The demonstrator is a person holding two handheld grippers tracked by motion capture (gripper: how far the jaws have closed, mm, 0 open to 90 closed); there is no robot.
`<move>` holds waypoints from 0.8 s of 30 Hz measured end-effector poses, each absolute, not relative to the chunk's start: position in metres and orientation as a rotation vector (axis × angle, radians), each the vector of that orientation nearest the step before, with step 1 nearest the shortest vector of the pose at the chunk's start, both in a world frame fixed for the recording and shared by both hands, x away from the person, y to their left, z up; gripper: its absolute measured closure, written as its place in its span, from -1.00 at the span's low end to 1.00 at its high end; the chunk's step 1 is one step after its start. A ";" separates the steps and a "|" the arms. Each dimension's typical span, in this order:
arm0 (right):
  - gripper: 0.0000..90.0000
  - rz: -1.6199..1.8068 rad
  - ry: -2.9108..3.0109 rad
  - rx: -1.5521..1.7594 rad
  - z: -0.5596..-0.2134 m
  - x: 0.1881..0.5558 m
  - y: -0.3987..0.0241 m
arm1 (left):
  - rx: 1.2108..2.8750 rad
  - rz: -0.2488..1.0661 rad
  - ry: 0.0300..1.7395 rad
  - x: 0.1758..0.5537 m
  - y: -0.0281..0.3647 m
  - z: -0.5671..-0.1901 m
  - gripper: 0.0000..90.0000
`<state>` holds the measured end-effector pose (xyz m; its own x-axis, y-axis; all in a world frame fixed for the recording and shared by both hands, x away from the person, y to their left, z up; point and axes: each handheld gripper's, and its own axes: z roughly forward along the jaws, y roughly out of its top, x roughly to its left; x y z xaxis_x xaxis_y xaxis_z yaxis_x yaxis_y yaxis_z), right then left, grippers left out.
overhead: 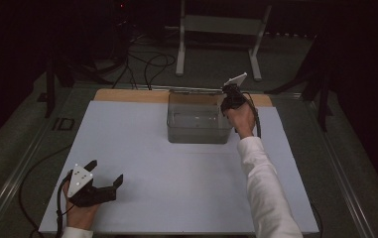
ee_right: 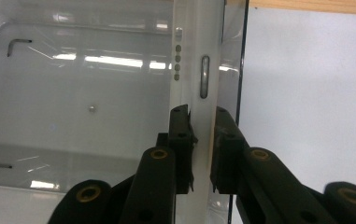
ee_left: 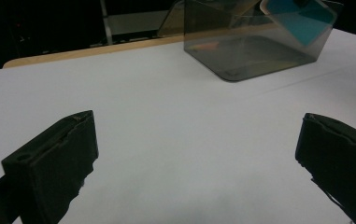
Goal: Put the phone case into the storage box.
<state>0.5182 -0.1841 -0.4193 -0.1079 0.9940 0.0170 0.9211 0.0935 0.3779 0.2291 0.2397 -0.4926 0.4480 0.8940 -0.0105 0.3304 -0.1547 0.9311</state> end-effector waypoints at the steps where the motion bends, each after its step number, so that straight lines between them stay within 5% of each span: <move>1: 0.81 0.431 2.128 1.918 -0.419 0.518 -0.184 | 1.709 0.712 1.064 0.229 0.240 -0.493 -1.00; 24: 0.81 0.407 2.145 1.894 -0.424 0.519 -0.176 | 1.713 0.707 1.064 0.229 0.239 -0.493 -1.00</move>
<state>0.5187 -0.1761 -0.4241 -0.1234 0.9924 -0.0031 0.9222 0.1158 0.3690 0.2295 0.2386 -0.4931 0.4507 0.8926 -0.0128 0.3341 -0.1553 0.9297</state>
